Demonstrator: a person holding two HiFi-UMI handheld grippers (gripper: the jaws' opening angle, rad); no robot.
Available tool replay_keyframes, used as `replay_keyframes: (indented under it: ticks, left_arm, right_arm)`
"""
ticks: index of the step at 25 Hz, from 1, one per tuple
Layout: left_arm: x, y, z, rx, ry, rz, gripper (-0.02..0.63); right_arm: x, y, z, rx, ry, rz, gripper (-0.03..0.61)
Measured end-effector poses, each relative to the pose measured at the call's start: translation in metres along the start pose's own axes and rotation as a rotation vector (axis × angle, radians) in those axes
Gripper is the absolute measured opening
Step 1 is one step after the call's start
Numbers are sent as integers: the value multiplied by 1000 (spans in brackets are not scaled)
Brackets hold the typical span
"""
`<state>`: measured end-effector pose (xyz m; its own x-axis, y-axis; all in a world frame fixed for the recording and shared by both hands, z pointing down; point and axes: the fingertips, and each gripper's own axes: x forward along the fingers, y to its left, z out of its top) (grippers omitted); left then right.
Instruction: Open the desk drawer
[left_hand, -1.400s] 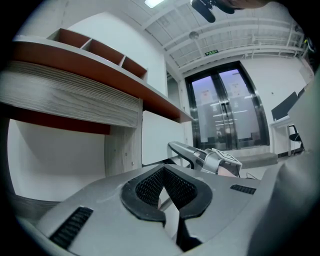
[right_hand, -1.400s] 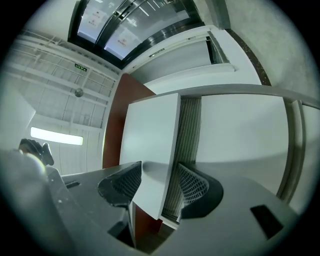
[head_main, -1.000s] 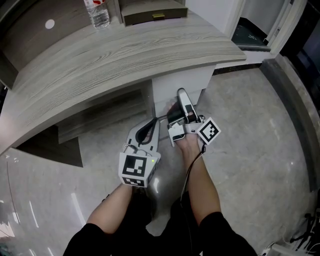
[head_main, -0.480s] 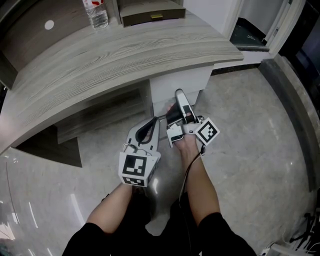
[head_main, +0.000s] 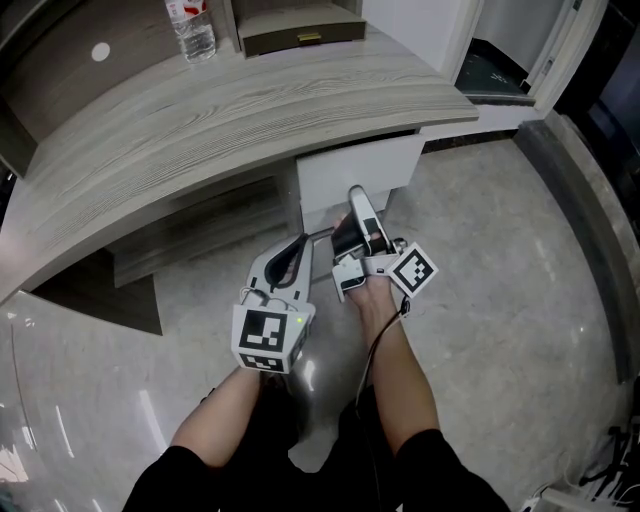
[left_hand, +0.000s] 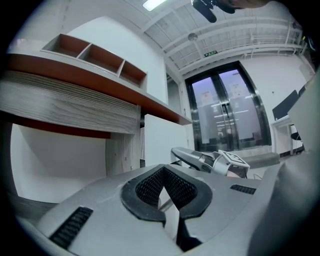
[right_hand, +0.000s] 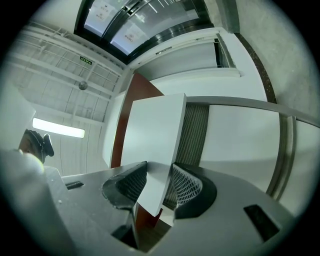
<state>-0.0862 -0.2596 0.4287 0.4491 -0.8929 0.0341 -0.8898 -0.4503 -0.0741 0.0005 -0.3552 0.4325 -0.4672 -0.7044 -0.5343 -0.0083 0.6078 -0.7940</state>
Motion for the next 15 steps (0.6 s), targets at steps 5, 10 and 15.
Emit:
replay_keyframes:
  ticks: [5,10,15]
  left_arm:
    - [-4,-5,1,10,0,-3,5]
    - [-6,-5,3,14,-3,0,5]
    - [-8,-11,6,25,-6,-6,5]
  right_arm:
    - [-9,4,0,-11,3,-4,158]
    - [-16,11,-1,-26,9,1,158]
    - [-23,16,-1,-28,15,4,158]
